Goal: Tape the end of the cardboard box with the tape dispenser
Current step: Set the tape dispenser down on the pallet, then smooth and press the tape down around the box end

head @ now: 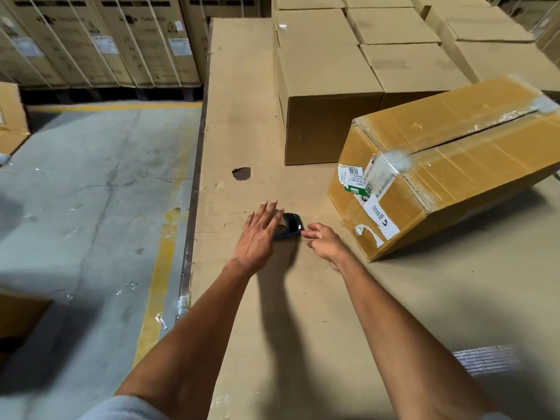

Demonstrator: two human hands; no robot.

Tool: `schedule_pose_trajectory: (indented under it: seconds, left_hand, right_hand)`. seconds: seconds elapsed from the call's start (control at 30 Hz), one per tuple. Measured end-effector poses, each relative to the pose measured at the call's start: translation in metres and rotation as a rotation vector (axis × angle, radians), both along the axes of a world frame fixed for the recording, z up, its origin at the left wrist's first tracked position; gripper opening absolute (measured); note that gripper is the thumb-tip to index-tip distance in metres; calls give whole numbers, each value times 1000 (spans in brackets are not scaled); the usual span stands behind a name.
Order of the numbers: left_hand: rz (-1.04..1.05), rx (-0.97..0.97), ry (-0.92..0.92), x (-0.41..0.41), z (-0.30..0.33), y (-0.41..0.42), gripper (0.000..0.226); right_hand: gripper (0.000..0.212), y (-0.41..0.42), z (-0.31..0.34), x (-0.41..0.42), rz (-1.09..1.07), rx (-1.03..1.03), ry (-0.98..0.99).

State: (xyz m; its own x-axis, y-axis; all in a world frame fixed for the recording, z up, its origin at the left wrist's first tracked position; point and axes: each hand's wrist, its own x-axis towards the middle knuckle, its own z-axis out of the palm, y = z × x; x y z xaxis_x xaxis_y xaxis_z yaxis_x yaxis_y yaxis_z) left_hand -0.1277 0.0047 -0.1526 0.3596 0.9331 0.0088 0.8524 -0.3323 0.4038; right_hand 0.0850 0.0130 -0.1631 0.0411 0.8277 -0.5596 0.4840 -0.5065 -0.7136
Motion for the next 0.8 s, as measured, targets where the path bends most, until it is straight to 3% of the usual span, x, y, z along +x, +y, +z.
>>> schedule_pose_trajectory:
  seconds: [0.13, 0.23, 0.53, 0.7, 0.8]
  left_hand:
    - [38, 26, 19, -3, 7, -3, 93]
    - [33, 75, 1, 7, 17, -7, 70]
    - [-112, 261, -251, 88, 62, 0, 60]
    - [-172, 342, -342, 128, 91, 18, 60]
    - [-209, 359, -325, 143, 103, 33, 63]
  right_hand:
    - [48, 2, 15, -2, 6, 118, -176]
    - [42, 0, 47, 1, 31, 309, -283]
    - [28, -17, 156, 39, 118, 938, -934]
    - [43, -24, 185, 68, 51, 924, -1239]
    - [57, -27, 184, 84, -31, 786, -1287]
